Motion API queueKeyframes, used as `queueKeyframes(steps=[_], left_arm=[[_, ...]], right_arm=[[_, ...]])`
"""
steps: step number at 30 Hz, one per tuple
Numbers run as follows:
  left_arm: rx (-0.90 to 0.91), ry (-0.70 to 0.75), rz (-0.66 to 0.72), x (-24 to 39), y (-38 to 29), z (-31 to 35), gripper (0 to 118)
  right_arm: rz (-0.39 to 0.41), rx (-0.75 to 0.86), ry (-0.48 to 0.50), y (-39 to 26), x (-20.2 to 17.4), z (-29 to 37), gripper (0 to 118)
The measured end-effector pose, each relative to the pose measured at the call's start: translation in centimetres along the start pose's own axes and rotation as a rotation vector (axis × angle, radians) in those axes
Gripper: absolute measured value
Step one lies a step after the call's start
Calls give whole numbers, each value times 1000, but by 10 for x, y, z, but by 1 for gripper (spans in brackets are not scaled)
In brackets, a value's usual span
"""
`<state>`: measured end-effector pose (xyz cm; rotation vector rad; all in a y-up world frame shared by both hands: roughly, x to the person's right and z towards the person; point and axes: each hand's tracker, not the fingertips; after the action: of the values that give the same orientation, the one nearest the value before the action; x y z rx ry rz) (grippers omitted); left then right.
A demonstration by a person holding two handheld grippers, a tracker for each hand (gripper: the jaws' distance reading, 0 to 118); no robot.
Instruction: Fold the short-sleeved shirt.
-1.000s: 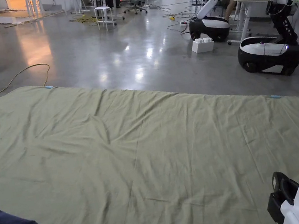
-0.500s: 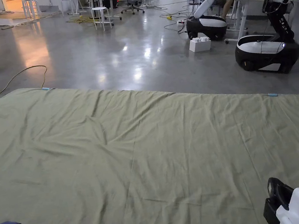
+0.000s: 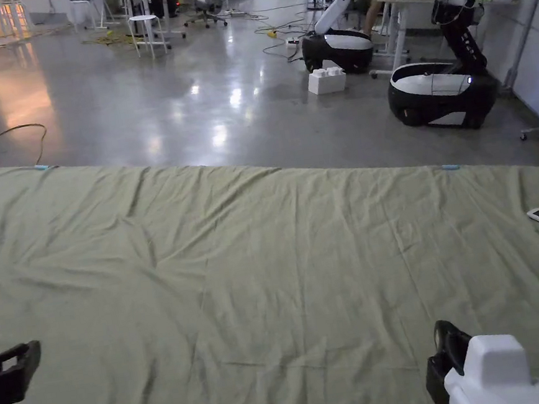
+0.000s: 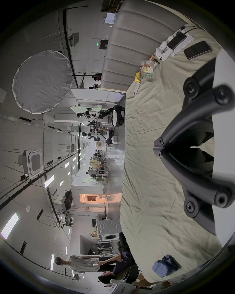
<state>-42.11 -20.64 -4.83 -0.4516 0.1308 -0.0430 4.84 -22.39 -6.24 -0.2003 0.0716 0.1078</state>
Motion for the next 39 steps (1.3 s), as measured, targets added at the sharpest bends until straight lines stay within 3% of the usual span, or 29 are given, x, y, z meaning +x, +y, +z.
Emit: queueKeyframes(steps=[6,10,12,15,21,23,39], left_arm=[[124,2,58,81,0,3,64],[185,24,47,115,-6,3,35],[218,19,68,124,-9,5,29],[209,10,99,138,-12,8,12],[202,2,122,159,-22,19,7],[203,13,118,163,-25,21,7],[282,70,-11,166,-10,23,5]], right_arm=[[27,7,-12,-2,-10,-1,1],[31,19,-19,-2,-15,-4,1],[27,24,-18,-1,-17,-4,1],[20,29,-13,0,-19,-5,1],[30,62,-22,-2,-19,-2,1],[-4,41,-22,-4,-15,-1,1],[2,65,-61,-8,-1,1,1]])
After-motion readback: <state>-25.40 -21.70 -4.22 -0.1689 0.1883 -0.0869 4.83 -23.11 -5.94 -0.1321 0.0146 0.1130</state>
